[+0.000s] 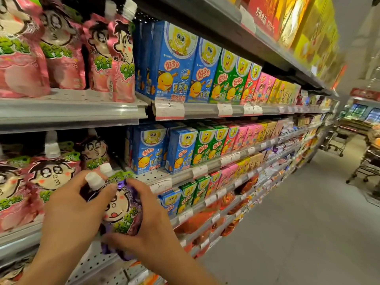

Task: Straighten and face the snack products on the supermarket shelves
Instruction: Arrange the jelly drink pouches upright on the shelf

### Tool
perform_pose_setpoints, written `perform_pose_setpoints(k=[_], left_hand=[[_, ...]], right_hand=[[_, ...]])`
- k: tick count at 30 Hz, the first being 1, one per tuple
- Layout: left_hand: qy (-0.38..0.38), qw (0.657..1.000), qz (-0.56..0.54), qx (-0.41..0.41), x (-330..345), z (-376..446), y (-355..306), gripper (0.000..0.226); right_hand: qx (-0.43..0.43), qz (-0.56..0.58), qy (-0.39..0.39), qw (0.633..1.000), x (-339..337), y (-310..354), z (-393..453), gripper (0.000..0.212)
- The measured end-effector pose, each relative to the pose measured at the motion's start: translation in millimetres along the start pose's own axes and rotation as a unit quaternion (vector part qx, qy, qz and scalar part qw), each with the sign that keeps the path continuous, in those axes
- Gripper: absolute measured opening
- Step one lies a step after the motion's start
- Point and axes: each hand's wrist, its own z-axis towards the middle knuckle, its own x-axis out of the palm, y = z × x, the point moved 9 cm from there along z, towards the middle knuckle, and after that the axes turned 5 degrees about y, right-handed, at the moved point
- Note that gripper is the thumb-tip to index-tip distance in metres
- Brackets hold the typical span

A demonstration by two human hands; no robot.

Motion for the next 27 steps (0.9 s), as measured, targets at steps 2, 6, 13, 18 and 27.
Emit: perform_pose_setpoints(k=[2,6,13,18,27], left_hand=[[0.004,1.000,-0.008,-0.019,-5.1,-2.6,4.2,0.012],[0.026,0.998,-0.049,-0.017,-10.7,-5.3,3.0,0.010],[0.147,0.966,-0.189,-0.100,-4.0,-12.5,27.7,0.086],[0.134,0.963,-0.191,-0.138,-15.4,-10.2,44.3,0.042],[0.175,0.968,-0.143,-0.105,-5.8,-2.4,48.7,0.068]], right_hand=[[-0.014,-0.015,-0.025,0.999,4.8,0.6,3.3,0.086],[-0.029,0.017,-0.058,0.998,10.8,-0.9,6.4,0.068],[0.024,0.136,-0.041,0.990,15.5,-15.2,12.3,0.049],[0.039,0.133,-0.020,0.990,23.3,-25.0,11.7,0.046],[0.037,0.102,-0.032,0.994,15.8,-36.1,12.9,0.049]])
